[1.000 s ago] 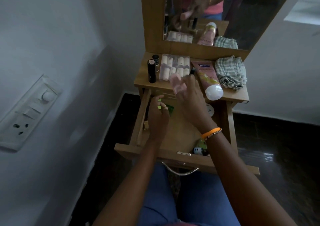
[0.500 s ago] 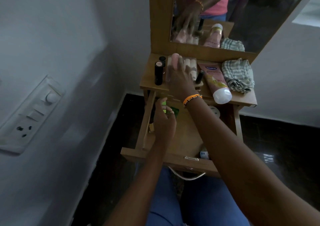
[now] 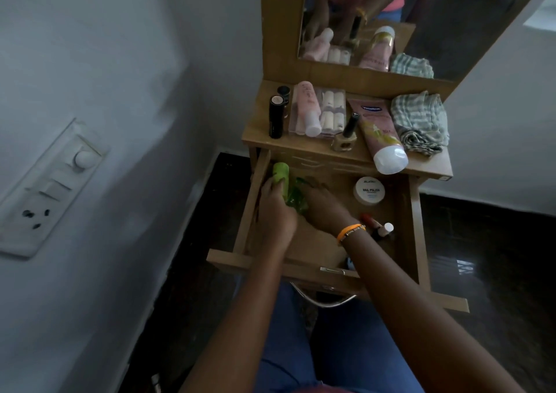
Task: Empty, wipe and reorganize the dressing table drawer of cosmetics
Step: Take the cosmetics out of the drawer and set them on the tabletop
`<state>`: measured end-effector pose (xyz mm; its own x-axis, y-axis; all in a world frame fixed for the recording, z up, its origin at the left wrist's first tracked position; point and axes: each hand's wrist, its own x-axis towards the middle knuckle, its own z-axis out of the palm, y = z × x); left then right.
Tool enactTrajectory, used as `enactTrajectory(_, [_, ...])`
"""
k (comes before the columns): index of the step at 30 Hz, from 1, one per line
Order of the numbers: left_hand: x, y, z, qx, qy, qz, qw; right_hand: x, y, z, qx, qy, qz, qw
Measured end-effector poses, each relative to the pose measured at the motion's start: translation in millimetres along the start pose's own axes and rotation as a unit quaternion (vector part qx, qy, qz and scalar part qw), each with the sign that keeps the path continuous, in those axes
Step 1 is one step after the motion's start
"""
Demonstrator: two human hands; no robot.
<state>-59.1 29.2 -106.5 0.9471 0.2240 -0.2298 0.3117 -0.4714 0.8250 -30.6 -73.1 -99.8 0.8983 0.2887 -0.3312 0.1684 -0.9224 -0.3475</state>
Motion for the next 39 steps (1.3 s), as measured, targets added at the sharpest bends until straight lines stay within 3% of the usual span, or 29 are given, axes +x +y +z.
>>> enactTrajectory(4, [-3, 4, 1, 0.063, -0.013, -0.003, 0.998, 25, 13, 21, -0.008, -0.011, -0.05, 0.999])
enactTrajectory(14, [0, 0, 5, 0.126, -0.047, -0.024, 0.991, -2, 25, 6, -0.079, -0.008, -0.046, 0.996])
enactTrajectory(18, [2, 0, 7, 0.141, -0.049, -0.017, 0.989, -31, 27, -7, 0.07, 0.065, -0.037, 0.995])
enactTrajectory(21, [3, -2, 8, 0.167, -0.055, -0.009, 0.984, -53, 26, -23, 0.218, 0.106, -0.024, 0.97])
enactTrajectory(23, [2, -2, 11, 0.211, -0.072, 0.003, 0.975, -67, 23, -34, 0.41, 0.061, -0.006, 0.91])
enactTrajectory(26, [4, -2, 18, 0.276, -0.068, 0.038, 0.958, -84, 13, -51, 0.711, 0.001, 0.031, 0.703])
enactTrajectory(27, [4, -1, 22, 0.286, -0.056, 0.053, 0.955, -89, 11, -58, 0.742, 0.008, 0.026, 0.67])
enactTrajectory(28, [4, 2, 24, 0.287, -0.045, 0.063, 0.955, -93, 8, -66, 0.749, 0.021, 0.014, 0.662])
enactTrajectory(33, [9, 7, 30, 0.294, -0.05, 0.048, 0.953, -106, 3, -116, 0.669, 0.128, -0.053, 0.73])
enactTrajectory(36, [13, 5, 30, 0.294, -0.046, 0.049, 0.953, -87, 5, -148, 0.525, 0.252, -0.062, 0.811])
enactTrajectory(39, [14, 3, 28, 0.3, -0.025, 0.072, 0.951, -46, 17, -173, 0.374, 0.338, -0.021, 0.863])
